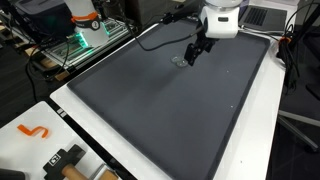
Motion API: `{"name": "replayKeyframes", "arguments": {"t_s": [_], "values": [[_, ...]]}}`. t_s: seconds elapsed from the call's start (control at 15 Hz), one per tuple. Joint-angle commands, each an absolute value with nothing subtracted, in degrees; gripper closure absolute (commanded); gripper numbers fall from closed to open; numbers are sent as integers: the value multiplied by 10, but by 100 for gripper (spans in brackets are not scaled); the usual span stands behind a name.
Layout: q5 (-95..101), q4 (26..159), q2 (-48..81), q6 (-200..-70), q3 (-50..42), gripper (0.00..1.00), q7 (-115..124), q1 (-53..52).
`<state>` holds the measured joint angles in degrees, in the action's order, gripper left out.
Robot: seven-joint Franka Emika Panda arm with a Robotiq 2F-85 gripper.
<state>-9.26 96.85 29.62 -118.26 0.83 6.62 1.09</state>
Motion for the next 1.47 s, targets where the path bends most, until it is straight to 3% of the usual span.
{"name": "replayKeyframes", "arguments": {"t_s": [0.0, 1.0, 1.4], "values": [[-120, 1047, 224, -1204, 15, 0, 25, 24], [-93, 1167, 28, -1191, 14, 0, 31, -6], [-101, 1143, 41, -1186, 13, 0, 30, -8]]}}
